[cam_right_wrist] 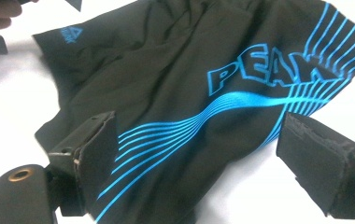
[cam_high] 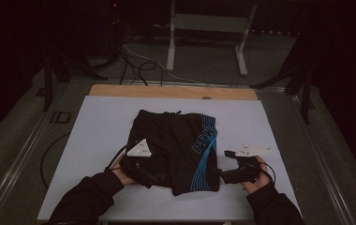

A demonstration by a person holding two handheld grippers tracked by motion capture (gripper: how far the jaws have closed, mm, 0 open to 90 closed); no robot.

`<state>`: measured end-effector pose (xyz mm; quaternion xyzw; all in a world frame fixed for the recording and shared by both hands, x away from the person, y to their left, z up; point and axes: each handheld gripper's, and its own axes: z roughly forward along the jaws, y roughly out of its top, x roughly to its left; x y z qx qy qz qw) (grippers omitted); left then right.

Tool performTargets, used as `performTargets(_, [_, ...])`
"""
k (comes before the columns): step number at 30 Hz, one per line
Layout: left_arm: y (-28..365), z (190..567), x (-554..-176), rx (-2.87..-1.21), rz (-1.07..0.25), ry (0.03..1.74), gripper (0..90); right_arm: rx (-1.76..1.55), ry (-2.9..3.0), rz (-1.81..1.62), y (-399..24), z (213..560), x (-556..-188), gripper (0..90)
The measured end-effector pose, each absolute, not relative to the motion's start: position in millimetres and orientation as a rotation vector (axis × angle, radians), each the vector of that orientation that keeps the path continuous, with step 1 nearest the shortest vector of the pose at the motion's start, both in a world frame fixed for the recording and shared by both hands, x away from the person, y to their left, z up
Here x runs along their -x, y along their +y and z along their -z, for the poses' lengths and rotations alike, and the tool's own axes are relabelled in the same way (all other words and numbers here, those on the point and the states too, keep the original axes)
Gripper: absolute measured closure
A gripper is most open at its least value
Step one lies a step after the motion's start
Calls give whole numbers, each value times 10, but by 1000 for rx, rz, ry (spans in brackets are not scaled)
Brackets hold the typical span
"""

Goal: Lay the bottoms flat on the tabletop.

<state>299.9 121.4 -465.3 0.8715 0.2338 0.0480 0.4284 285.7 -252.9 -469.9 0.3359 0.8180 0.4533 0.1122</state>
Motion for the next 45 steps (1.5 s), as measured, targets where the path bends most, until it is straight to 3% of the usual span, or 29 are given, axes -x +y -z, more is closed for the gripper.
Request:
performTargets(22, [1725, 4507, -3638, -2128, -312, 922, 38, -1088, 2265, -1343, -2510, 4693, -3597, 137])
performTargets(29, [1856, 4664, -3887, -2108, -351, 1046, 150, -1201, 2243, -1276, -2424, 4803, -3867, 107])
performTargets(36, [1984, 4789, -4217, -2059, -344, 1162, 156, -1295, 2202, -1206, -2410, 4933, -4147, 96])
performTargets(41, [1984, 4810, -4422, -2025, -339, 1203, 176, -1377, 2195, -1143, -2418, 5010, -4310, 291])
performTargets(45, [1970, 4838, -4555, -1999, -329, 1234, 200, -1424, 2183, -1130, -2434, 5069, -4402, 328])
